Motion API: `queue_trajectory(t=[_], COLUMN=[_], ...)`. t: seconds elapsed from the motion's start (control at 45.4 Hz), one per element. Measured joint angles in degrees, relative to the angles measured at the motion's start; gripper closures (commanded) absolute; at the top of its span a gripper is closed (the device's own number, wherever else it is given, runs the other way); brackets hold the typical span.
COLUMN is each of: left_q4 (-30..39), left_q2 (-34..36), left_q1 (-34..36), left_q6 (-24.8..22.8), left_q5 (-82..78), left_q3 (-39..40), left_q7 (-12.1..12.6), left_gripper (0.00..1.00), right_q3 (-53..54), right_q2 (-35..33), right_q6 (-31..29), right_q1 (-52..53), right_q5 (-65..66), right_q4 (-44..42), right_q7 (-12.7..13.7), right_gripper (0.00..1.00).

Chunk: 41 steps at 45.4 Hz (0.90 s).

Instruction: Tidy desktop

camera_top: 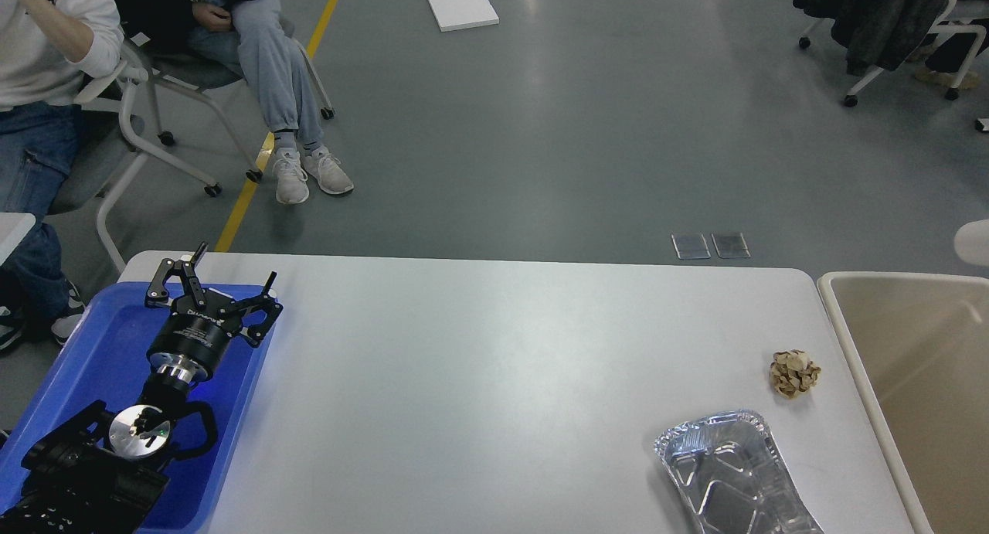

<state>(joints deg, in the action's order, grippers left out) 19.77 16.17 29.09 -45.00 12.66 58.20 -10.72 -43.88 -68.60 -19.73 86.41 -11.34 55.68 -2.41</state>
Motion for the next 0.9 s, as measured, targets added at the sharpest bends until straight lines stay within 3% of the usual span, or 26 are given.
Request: queue_trajectory(t=[0.198, 0.462, 0.903], left_q4=[0.0, 0.0, 0.0], left_q2=[0.0, 0.0, 0.0], left_q1=[0.0, 0.0, 0.0], left_q6=[0.0, 0.0, 0.0], left_q5=[0.0, 0.0, 0.0], left_q3=[0.0, 0.0, 0.0], left_q7=[0.0, 0.0, 0.0], left_gripper=[0.00, 0.00, 0.00], right_q3=[7.2, 20.8, 28.8], right_q2=[3.9, 12.6, 30.3], right_q6=[4.0, 6.5, 9.1], right_q1=[-13.2, -32.8, -49.1], right_q5=[-4.9, -7.1, -7.6], right_q4=[-5.6, -19.5, -45.0], right_q7=[0.0, 0.0, -0.1], right_gripper=[1.00, 1.00, 1.00])
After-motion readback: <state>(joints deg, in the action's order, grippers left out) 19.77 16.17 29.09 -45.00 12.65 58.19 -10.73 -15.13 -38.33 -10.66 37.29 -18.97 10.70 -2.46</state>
